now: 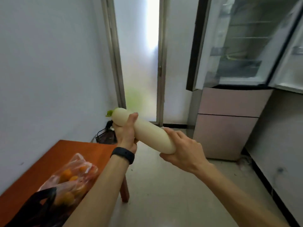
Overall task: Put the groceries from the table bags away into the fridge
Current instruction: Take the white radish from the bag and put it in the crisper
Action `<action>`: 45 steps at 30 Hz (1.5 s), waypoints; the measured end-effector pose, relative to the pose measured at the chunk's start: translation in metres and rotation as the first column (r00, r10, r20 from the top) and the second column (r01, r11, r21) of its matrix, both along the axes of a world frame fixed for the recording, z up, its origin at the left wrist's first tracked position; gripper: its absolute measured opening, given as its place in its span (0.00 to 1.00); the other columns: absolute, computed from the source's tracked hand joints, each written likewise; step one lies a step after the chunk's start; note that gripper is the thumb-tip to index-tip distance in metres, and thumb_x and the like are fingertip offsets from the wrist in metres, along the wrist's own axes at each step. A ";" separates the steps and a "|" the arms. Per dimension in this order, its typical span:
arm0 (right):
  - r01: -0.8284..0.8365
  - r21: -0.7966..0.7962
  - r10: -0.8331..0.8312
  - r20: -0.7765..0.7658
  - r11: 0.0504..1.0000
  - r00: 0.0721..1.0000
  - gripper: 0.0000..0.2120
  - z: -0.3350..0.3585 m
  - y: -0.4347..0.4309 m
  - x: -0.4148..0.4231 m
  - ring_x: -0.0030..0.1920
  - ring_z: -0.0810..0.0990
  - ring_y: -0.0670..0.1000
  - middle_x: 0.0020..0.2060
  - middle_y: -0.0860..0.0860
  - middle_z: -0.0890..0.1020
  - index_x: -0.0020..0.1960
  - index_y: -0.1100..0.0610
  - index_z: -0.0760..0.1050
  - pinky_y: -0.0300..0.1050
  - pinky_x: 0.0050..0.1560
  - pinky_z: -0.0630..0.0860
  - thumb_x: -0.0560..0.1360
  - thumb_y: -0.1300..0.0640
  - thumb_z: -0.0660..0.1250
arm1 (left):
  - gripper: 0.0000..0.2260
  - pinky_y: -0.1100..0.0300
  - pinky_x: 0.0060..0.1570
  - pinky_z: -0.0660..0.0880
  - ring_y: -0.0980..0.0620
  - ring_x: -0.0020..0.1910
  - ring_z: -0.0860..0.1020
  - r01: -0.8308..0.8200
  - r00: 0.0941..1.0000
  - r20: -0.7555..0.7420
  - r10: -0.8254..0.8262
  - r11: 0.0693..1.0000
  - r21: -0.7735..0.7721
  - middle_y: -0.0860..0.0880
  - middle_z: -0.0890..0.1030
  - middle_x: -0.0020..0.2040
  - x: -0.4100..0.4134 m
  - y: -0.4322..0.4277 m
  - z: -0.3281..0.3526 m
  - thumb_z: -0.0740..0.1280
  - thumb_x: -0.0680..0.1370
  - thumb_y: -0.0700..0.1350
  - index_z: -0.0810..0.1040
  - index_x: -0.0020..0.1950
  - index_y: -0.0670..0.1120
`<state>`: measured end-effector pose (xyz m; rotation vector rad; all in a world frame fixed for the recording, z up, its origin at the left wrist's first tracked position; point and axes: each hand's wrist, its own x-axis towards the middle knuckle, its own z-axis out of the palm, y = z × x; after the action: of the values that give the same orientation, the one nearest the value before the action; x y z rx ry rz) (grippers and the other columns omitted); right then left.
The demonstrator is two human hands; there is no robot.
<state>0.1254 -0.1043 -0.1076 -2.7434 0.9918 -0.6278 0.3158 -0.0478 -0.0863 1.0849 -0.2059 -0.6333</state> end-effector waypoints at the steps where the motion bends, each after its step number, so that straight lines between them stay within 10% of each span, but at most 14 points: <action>1: 0.035 0.007 -0.035 0.005 0.999 0.999 0.40 0.008 -0.020 -0.018 0.55 0.79 0.53 0.66 0.43 0.74 0.75 0.35 0.53 0.52 0.50 0.77 0.68 0.33 0.68 | 0.31 0.42 0.49 0.82 0.43 0.55 0.80 0.018 1.000 0.008 -0.018 1.000 -0.022 0.46 0.78 0.59 -0.016 -0.026 0.008 0.77 0.71 0.48 0.66 0.68 0.55; 10: 0.256 -0.054 -0.230 0.297 0.965 0.927 0.38 0.029 -0.180 -0.135 0.47 0.82 0.47 0.54 0.43 0.82 0.72 0.40 0.64 0.46 0.43 0.81 0.65 0.34 0.71 | 0.43 0.33 0.53 0.78 0.38 0.61 0.79 0.481 0.874 0.167 -0.456 0.859 -0.174 0.40 0.78 0.64 -0.143 -0.218 0.029 0.82 0.62 0.58 0.68 0.72 0.51; 13: 0.305 -0.003 -0.287 0.326 0.952 0.901 0.38 0.021 -0.231 -0.163 0.47 0.81 0.46 0.54 0.41 0.82 0.72 0.39 0.64 0.45 0.43 0.81 0.65 0.36 0.73 | 0.33 0.39 0.49 0.81 0.44 0.54 0.83 0.552 0.826 0.221 -0.519 0.824 -0.129 0.47 0.83 0.55 -0.180 -0.278 0.023 0.81 0.63 0.55 0.72 0.64 0.54; 20: 0.170 0.444 -0.279 0.192 0.880 0.941 0.35 0.017 -0.398 -0.222 0.54 0.79 0.42 0.57 0.41 0.79 0.69 0.33 0.64 0.45 0.55 0.80 0.66 0.37 0.76 | 0.33 0.45 0.46 0.83 0.48 0.51 0.82 0.538 0.727 0.486 -0.484 0.842 0.035 0.48 0.80 0.54 -0.223 -0.457 0.016 0.81 0.61 0.55 0.70 0.61 0.54; 28: 0.088 0.675 -0.513 0.464 0.733 0.722 0.31 0.100 -0.564 -0.287 0.49 0.86 0.51 0.59 0.48 0.81 0.66 0.45 0.72 0.58 0.56 0.81 0.72 0.28 0.55 | 0.35 0.59 0.42 0.77 0.54 0.47 0.79 0.422 0.173 0.890 -0.422 0.848 0.320 0.57 0.78 0.51 -0.264 -0.640 0.035 0.80 0.66 0.56 0.65 0.66 0.57; 35: 0.049 0.756 -0.488 0.369 0.653 0.791 0.29 0.137 -0.687 -0.331 0.45 0.87 0.60 0.50 0.56 0.85 0.56 0.47 0.80 0.57 0.52 0.83 0.72 0.26 0.59 | 0.36 0.52 0.45 0.75 0.48 0.58 0.76 0.167 -0.451 0.836 -0.311 0.891 0.421 0.53 0.76 0.62 -0.313 -0.782 0.044 0.74 0.68 0.58 0.60 0.71 0.61; 41: -0.007 0.818 -0.484 0.346 0.575 0.803 0.23 0.125 -0.802 -0.359 0.41 0.86 0.55 0.47 0.57 0.83 0.58 0.57 0.77 0.48 0.45 0.84 0.72 0.43 0.75 | 0.36 0.48 0.48 0.77 0.41 0.52 0.80 0.056 -0.743 0.666 -0.063 0.986 0.156 0.45 0.81 0.58 -0.334 -0.894 0.076 0.79 0.63 0.53 0.66 0.66 0.53; 45: -0.098 0.748 -0.496 0.525 0.656 0.692 0.23 0.120 -0.864 -0.356 0.40 0.86 0.55 0.47 0.58 0.85 0.60 0.59 0.77 0.50 0.46 0.85 0.71 0.47 0.77 | 0.33 0.45 0.55 0.77 0.40 0.55 0.80 0.146 -0.766 0.635 0.106 0.989 0.010 0.43 0.81 0.57 -0.335 -0.960 0.098 0.79 0.65 0.50 0.68 0.65 0.50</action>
<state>-0.2310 -0.9687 0.0122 -1.4599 1.0482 -0.9430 -0.0193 -1.0079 0.0121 1.0902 -2.2921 1.0015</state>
